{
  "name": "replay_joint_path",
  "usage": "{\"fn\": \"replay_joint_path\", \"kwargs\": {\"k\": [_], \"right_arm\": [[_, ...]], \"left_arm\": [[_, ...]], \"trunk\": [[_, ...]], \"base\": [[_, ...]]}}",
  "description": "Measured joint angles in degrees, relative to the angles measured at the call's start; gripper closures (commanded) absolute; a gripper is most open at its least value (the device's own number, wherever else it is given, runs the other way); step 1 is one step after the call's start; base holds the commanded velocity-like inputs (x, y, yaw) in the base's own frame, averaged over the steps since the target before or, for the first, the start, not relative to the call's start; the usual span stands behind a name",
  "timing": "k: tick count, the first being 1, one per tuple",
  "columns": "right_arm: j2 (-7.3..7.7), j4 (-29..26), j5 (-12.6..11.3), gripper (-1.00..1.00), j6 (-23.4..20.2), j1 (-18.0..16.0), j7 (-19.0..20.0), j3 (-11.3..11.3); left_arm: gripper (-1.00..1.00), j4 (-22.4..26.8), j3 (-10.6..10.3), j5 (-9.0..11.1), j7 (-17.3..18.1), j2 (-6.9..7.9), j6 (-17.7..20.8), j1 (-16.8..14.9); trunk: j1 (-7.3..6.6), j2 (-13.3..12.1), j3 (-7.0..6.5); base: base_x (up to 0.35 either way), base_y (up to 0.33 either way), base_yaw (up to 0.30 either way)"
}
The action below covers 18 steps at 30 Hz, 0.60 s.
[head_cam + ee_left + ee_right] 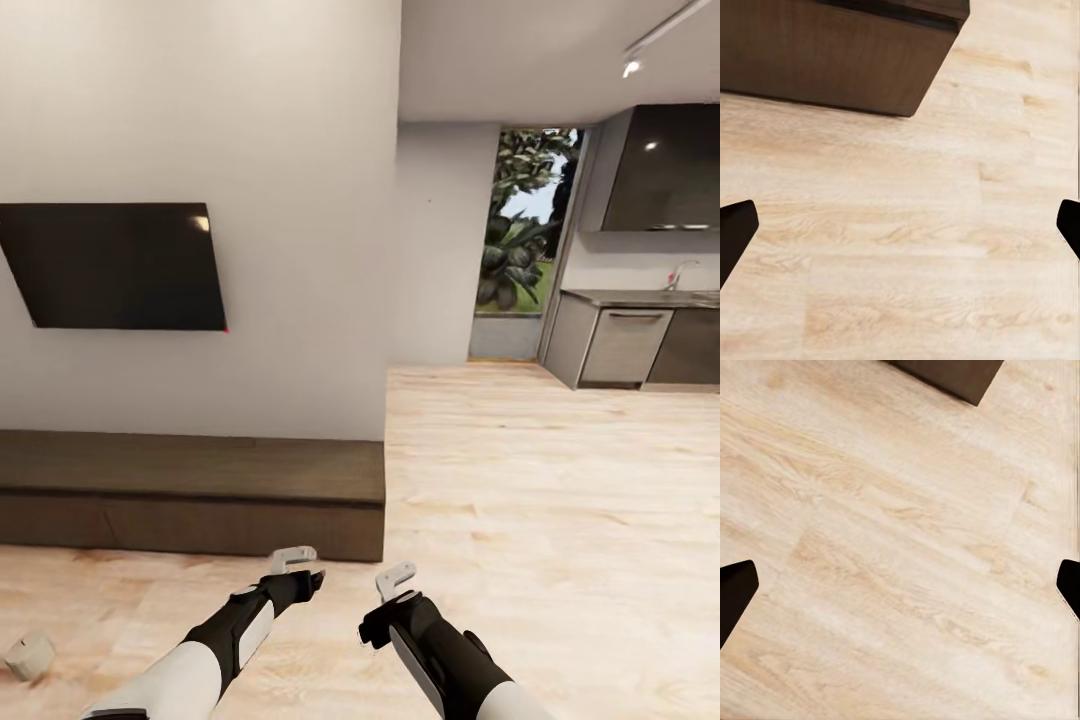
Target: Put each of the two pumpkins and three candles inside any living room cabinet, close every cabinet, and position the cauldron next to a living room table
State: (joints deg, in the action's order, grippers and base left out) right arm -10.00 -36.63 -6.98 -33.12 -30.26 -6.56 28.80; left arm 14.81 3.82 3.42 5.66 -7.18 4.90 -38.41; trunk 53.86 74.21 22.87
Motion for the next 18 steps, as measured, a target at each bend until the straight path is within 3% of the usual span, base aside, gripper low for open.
{"fn": "replay_joint_path", "kwargs": {"k": [7,18], "right_arm": [[0.0,0.0,0.0,-1.0,0.0,0.0,0.1,0.0],[0.0,-0.2,-0.1,-1.0,0.0,0.0,0.1,0.1]], "left_arm": [[-1.0,0.0,0.0,0.0,0.0,0.0,0.0,0.0],[-1.0,0.1,0.0,0.0,0.1,0.01,0.1,0.0]], "trunk": [[0.0,0.0,-0.32],[0.01,0.0,-0.39]], "base": [[0.324,-0.001,-0.172],[0.295,-0.076,-0.022]]}}
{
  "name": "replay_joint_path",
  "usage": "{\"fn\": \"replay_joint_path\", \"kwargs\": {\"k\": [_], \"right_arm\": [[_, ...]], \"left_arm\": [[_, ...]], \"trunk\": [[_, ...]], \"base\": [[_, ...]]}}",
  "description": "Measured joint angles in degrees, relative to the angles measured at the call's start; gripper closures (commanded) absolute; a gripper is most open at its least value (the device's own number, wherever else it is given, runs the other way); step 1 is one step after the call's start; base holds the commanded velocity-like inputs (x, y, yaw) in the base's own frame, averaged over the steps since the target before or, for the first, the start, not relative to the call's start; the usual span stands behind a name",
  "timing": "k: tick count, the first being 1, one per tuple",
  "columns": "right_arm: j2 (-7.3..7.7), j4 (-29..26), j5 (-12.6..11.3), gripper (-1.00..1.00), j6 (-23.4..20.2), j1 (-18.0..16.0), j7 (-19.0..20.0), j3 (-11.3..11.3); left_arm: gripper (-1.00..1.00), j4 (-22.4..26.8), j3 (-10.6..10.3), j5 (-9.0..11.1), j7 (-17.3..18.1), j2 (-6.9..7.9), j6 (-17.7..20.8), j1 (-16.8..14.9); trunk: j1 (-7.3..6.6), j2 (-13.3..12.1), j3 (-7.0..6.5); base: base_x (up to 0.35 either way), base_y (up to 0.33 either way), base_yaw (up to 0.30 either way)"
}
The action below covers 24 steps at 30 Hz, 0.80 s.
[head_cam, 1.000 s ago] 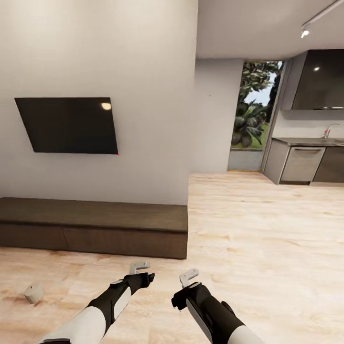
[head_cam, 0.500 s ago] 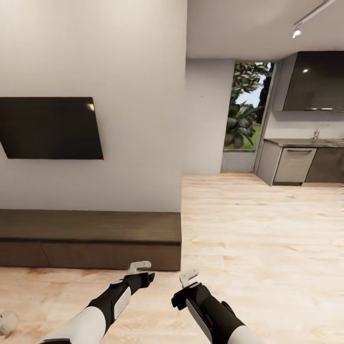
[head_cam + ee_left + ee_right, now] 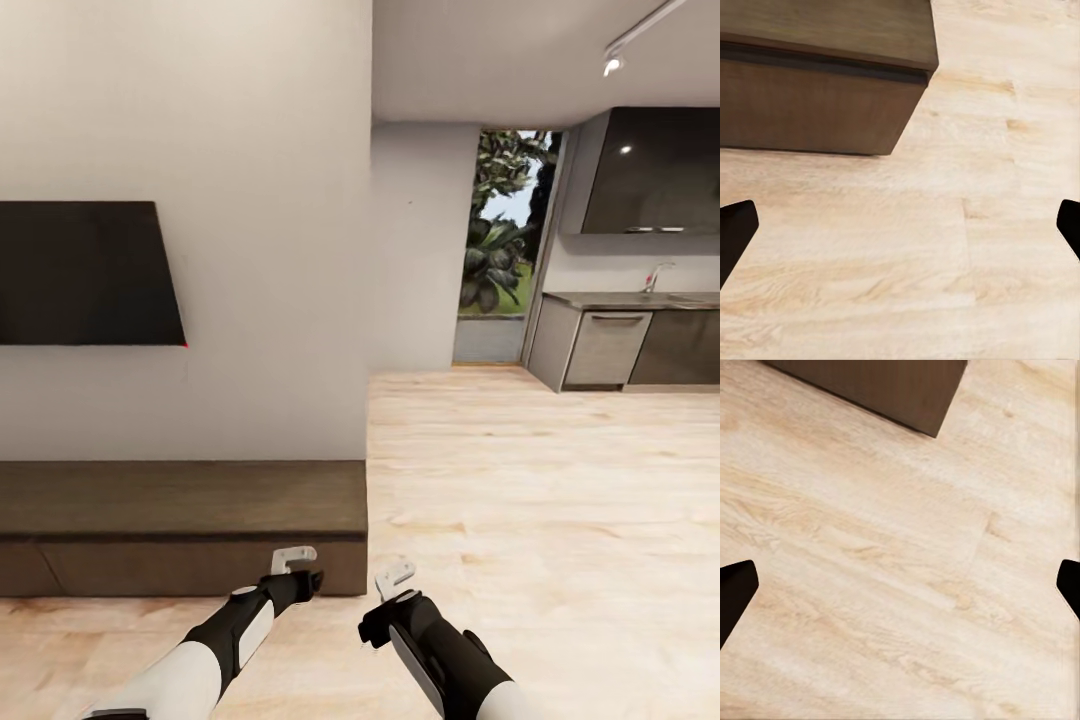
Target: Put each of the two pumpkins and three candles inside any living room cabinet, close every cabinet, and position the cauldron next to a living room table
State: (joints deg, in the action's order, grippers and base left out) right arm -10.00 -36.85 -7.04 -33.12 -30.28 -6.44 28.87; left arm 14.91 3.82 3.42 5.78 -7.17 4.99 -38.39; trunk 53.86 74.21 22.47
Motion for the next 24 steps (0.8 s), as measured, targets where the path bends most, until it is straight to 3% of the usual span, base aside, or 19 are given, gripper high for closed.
{"fn": "replay_joint_path", "kwargs": {"k": [24], "right_arm": [[0.0,0.0,0.0,-1.0,0.0,0.0,0.0,0.0]], "left_arm": [[-1.0,0.0,0.1,0.1,0.0,0.0,-0.1,0.0]], "trunk": [[0.0,0.0,0.0]], "base": [[0.23,-0.189,0.0]]}}
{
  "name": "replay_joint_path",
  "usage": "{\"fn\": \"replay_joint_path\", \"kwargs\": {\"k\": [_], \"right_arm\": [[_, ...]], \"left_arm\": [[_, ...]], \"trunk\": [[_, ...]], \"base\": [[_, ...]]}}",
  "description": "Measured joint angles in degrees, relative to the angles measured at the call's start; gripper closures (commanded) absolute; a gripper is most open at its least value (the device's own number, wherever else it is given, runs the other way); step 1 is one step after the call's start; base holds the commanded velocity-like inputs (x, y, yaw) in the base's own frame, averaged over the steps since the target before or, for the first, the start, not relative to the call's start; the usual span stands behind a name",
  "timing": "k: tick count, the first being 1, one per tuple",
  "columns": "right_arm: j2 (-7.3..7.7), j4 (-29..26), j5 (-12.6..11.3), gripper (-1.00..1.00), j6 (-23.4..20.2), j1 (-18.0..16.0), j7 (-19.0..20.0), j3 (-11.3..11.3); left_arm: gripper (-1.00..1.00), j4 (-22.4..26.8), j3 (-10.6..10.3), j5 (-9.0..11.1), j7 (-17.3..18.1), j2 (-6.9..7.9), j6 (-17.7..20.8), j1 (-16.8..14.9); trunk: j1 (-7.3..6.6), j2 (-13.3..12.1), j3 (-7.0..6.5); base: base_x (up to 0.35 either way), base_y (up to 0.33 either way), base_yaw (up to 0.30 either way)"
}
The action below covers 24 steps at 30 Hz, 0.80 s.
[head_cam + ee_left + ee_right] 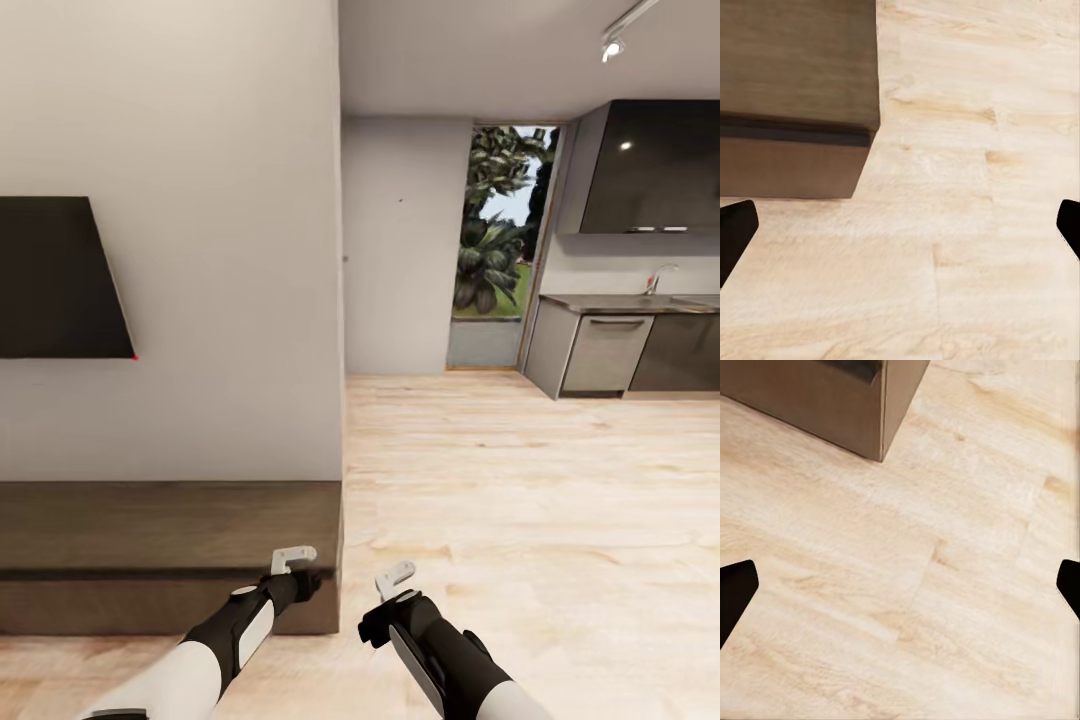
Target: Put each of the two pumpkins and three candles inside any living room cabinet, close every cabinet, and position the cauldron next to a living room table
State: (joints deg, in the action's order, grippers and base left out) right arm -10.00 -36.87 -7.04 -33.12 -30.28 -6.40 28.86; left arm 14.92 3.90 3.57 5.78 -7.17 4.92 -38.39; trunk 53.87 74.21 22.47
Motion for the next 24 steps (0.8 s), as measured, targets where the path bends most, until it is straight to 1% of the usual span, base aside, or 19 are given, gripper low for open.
{"fn": "replay_joint_path", "kwargs": {"k": [4,12,17,24], "right_arm": [[0.0,0.0,0.0,-1.0,0.0,0.0,0.0,0.0],[0.0,0.0,0.0,-1.0,0.0,0.0,0.0,0.0],[0.0,0.0,0.0,-1.0,0.0,0.0,0.0,0.0],[0.0,0.0,0.0,-1.0,0.0,0.0,0.0,0.0]], "left_arm": [[-1.0,0.0,0.1,0.0,0.0,0.0,0.0,0.0],[-1.0,0.0,0.1,0.1,0.0,0.0,0.0,0.0],[-1.0,0.0,0.1,0.1,0.0,0.0,0.0,0.0],[-1.0,0.0,0.1,0.1,-0.1,0.0,-0.2,0.0]], "trunk": [[0.0,0.0,0.0],[0.0,0.0,0.0],[0.0,0.0,0.0],[0.01,0.0,0.0]], "base": [[0.231,-0.032,0.0],[0.243,0.073,0.0],[0.187,-0.022,0.0],[0.171,0.049,0.0]]}}
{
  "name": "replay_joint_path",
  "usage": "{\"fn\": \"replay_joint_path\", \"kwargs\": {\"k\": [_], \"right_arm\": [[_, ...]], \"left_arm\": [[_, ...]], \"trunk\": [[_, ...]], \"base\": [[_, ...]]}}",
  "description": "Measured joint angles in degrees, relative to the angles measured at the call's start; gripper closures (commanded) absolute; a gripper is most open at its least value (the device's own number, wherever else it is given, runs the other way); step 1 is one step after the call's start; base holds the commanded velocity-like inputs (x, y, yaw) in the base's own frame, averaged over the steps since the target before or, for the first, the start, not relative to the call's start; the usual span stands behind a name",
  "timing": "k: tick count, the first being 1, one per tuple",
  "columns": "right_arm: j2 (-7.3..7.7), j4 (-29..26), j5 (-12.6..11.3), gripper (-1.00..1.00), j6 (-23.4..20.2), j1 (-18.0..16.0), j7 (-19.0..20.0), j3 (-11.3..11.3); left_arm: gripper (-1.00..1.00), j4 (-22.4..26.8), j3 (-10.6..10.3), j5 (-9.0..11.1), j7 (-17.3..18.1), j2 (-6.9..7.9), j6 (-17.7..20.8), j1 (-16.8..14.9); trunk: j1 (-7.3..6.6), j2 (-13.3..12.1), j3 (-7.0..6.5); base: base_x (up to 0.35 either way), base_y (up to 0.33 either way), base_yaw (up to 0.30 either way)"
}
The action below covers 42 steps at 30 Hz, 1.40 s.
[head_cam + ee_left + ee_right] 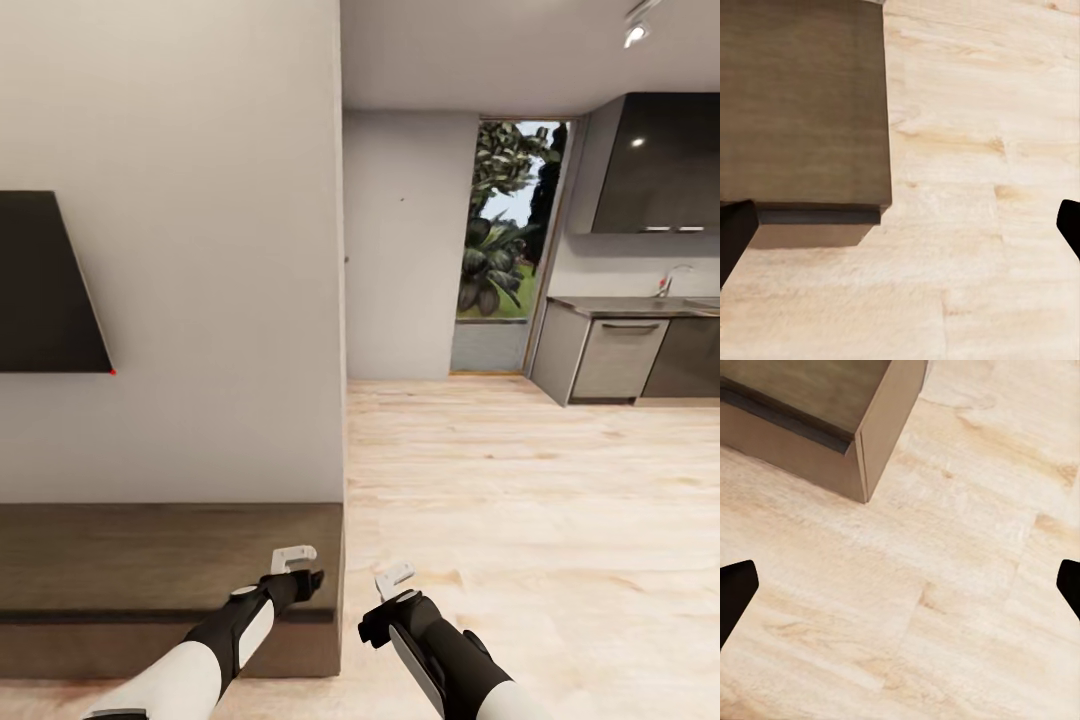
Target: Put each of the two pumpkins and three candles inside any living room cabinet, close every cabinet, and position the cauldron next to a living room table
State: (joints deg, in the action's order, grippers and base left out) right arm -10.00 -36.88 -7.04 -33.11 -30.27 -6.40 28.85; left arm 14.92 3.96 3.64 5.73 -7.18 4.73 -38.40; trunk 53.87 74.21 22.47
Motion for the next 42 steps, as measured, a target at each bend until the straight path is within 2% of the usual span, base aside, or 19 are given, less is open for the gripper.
{"fn": "replay_joint_path", "kwargs": {"k": [4,7,8,11,12,15,16,18,19,20,21,22,24,30,31,34,37,42], "right_arm": [[0.0,0.0,0.0,-1.0,0.0,0.0,0.0,0.0],[0.0,0.0,0.0,-1.0,0.0,0.0,0.0,0.0],[0.0,0.0,0.0,-1.0,0.0,0.0,0.0,0.0],[0.0,0.0,0.0,-1.0,0.0,0.0,0.0,0.0],[0.0,0.0,0.0,-1.0,0.0,0.0,0.0,0.0],[0.0,-0.1,-0.2,-1.0,0.0,0.0,0.0,-0.1],[0.0,-0.1,-0.9,-1.0,0.1,0.0,0.0,-0.1],[0.0,-0.2,-2.3,-1.0,0.1,0.0,0.0,-0.2],[0.0,-0.3,-3.7,-1.0,0.0,0.0,0.0,-0.2],[0.0,-0.4,-4.4,-1.0,0.0,0.0,0.0,-0.2],[0.0,-0.4,-4.9,-1.0,0.0,0.0,0.0,-0.2],[0.0,-0.4,-5.7,-1.0,0.0,0.0,0.0,-0.2],[0.0,-0.5,-6.6,-1.0,0.0,0.0,0.0,-0.2],[0.0,-0.6,-7.1,-1.0,0.0,0.0,0.0,-0.2],[0.0,-0.6,-7.1,-1.0,0.0,0.0,0.0,-0.3],[0.0,-0.6,-7.2,-1.0,0.0,0.0,0.0,-0.3],[0.0,-0.6,-7.3,-1.0,0.0,0.0,0.0,-0.3],[0.0,-0.6,-7.3,-1.0,0.0,0.0,0.0,-0.3]], "left_arm": [[-1.0,0.0,0.0,0.0,0.0,0.0,-0.4,0.0],[-1.0,0.1,0.0,1.4,1.8,0.08,-0.9,0.1],[-1.0,0.1,0.1,3.3,4.5,0.53,-1.1,0.3],[-1.0,0.2,0.1,7.2,11.0,2.52,-1.2,1.3],[-1.0,0.2,0.2,9.3,14.9,3.85,-1.3,2.0],[-1.0,0.1,0.2,12.2,19.4,5.57,-1.2,2.6],[-1.0,0.1,0.2,13.9,21.5,6.4,-1.2,2.9],[-1.0,0.1,0.2,15.7,23.2,7.12,-1.2,3.3],[-1.0,0.1,0.2,17.4,24.5,7.81,-1.2,3.8],[-1.0,0.1,0.2,18.4,24.9,8.17,-1.2,4.1],[-1.0,0.0,0.3,20.4,25.6,8.82,-1.2,4.5],[-1.0,0.0,0.2,21.4,25.9,9.09,-1.2,4.7],[-1.0,0.0,0.2,24.7,26.8,9.78,-1.2,5.9],[-1.0,-0.2,0.3,27.9,30.5,12.11,-0.9,8.0],[-1.0,-0.8,0.3,29.3,31.8,12.9,-0.9,8.3],[-1.0,-2.2,0.3,31.7,33.7,13.93,-0.8,8.7],[-1.0,-2.9,0.3,32.9,34.8,14.36,-1.0,8.8],[-1.0,-3.2,0.3,33.5,34.9,14.58,-1.4,8.9]], "trunk": [[0.01,0.0,0.0],[0.01,0.0,0.0],[0.01,0.0,0.0],[0.02,0.0,0.0],[0.02,0.0,0.0],[0.02,0.0,0.0],[0.02,0.0,0.0],[0.02,0.0,0.0],[0.02,0.0,0.0],[0.02,0.0,0.0],[0.02,0.0,0.0],[0.02,0.0,0.0],[0.02,0.0,0.0],[0.02,0.0,0.0],[0.02,0.0,0.0],[0.02,0.0,0.0],[0.02,0.0,0.0],[0.02,0.0,0.0]], "base": [[0.059,0.01,0.0],[0.019,0.003,0.0],[0.01,0.002,0.0],[0.006,0.001,0.0],[0.003,0.001,0.0],[0.002,0.0,0.0],[0.001,0.0,0.0],[0.0,0.0,0.0],[0.0,0.0,0.0],[0.0,0.0,0.0],[0.0,0.0,0.0],[0.0,0.0,0.0],[0.0,0.0,0.0],[0.0,0.0,0.0],[0.0,0.0,0.0],[0.0,0.0,0.0],[0.0,0.0,0.0],[0.0,0.0,0.0]]}}
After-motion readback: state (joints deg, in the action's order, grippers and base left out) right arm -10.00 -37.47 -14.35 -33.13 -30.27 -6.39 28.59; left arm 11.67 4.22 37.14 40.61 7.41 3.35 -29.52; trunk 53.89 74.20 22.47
